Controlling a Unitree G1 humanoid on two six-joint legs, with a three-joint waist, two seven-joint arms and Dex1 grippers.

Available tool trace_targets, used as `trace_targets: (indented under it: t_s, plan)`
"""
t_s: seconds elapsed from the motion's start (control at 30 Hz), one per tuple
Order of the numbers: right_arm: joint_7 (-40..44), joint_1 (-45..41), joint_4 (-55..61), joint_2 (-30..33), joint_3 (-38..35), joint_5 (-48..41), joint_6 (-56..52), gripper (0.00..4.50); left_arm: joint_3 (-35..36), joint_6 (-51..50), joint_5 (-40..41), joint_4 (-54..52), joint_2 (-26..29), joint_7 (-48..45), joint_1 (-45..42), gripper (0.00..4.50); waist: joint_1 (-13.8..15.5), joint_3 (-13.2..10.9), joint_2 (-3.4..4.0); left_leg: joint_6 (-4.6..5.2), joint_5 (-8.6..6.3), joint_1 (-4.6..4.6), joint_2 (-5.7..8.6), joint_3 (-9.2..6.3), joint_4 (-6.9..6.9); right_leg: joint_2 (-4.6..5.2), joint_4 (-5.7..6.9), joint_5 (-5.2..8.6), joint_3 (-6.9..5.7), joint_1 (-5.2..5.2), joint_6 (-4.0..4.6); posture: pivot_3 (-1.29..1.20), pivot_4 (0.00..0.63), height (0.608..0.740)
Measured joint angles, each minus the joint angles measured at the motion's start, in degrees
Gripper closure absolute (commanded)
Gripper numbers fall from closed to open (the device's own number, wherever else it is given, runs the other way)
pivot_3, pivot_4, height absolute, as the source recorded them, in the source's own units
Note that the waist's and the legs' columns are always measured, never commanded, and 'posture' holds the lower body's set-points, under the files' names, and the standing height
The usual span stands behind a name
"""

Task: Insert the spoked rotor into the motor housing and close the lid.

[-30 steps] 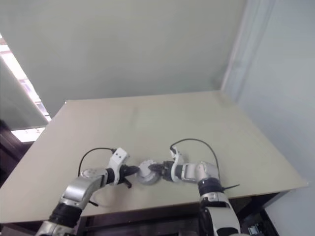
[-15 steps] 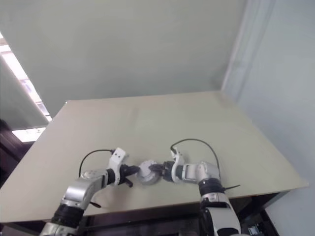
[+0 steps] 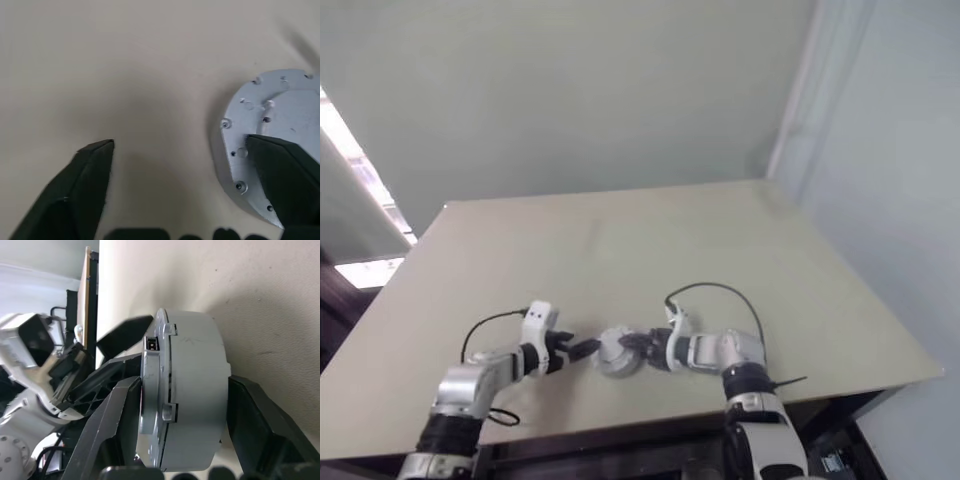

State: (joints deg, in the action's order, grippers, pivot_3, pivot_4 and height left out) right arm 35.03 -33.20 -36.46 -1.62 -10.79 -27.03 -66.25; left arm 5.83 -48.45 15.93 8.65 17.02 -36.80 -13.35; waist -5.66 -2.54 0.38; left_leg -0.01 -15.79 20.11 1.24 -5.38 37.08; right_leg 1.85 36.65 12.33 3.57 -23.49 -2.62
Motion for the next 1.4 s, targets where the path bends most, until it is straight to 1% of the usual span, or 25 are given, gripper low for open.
trace_targets:
  t_s: [0.23, 0.5, 0.7, 0.97, 1.03, 1.13, 1.4]
  plan:
    - [-1.37, 0.18, -0.31, -2.01, -2.62, -1.34, -0.42, 2.34, 6.64, -8.21, 10.16, -0.12, -1.27, -0.39, -1.16, 0.00, -0.54, -0.03, -0.05, 0.00, 0.00, 0.08, -0.03, 0.00, -0.01, -0.02, -0.01, 0.00, 0.00, -0.08, 0.00, 0.00, 0.000, 0.740]
    - [-3.76, 2.02, -0.43, -3.83, -6.67, -3.89, -1.49, 2.35, 17.15, -14.96, 20.53, -0.72, -4.10, 4.99, -1.24, 0.00, -0.49, -0.05, -0.08, 0.00, 0.00, 0.19, -0.03, -0.01, 0.00, -0.02, -0.01, -0.01, 0.01, -0.15, 0.01, 0.00, 0.000, 0.740]
    - [-7.11, 2.47, -0.40, -6.23, -11.77, -6.92, -2.04, 2.35, 23.90, -19.61, 27.77, -0.80, -4.35, 8.30, -0.99, 0.00, -0.33, -0.07, -0.10, -0.01, 0.00, 0.49, 0.01, -0.02, 0.08, 0.00, 0.01, -0.02, 0.01, -0.37, 0.02, 0.00, 0.000, 0.740]
    - [-9.80, 2.49, 0.02, -7.16, -15.17, -10.15, -1.51, 2.35, 28.51, -23.31, 32.82, -0.89, -3.41, 10.93, 1.62, 0.00, 0.06, -0.09, -0.13, -0.03, 0.00, 0.56, 0.06, 0.01, 0.07, 0.05, 0.00, -0.02, 0.06, -0.43, 0.03, 0.00, 0.000, 0.740]
    - [-10.28, 2.48, 0.22, -7.18, -15.66, -10.93, -1.40, 2.35, 30.25, -25.22, 35.43, -0.89, -3.65, 11.67, 1.82, 0.00, 0.04, -0.10, -0.15, -0.03, 0.00, 0.55, 0.05, 0.01, 0.08, 0.04, 0.01, -0.02, 0.06, -0.44, 0.03, 0.00, 0.000, 0.740]
    - [-10.95, 2.47, 0.83, -7.20, -15.72, -11.95, -1.39, 2.35, 32.03, -27.55, 38.80, -0.88, -4.75, 13.13, 1.83, 0.00, 0.05, -0.11, -0.16, -0.03, 0.00, 0.55, 0.05, 0.01, 0.08, 0.04, 0.01, -0.02, 0.06, -0.43, 0.03, 0.00, 0.000, 0.740]
    - [-12.15, 2.45, 2.13, -7.24, -15.32, -13.95, -1.72, 2.35, 32.89, -28.22, 42.98, 1.25, -9.90, 16.96, 1.78, 0.00, 0.05, -0.11, -0.19, -0.03, 0.00, 0.55, 0.07, 0.03, 0.10, 0.04, 0.02, -0.02, 0.09, -0.42, 0.04, 0.00, 0.000, 0.740]
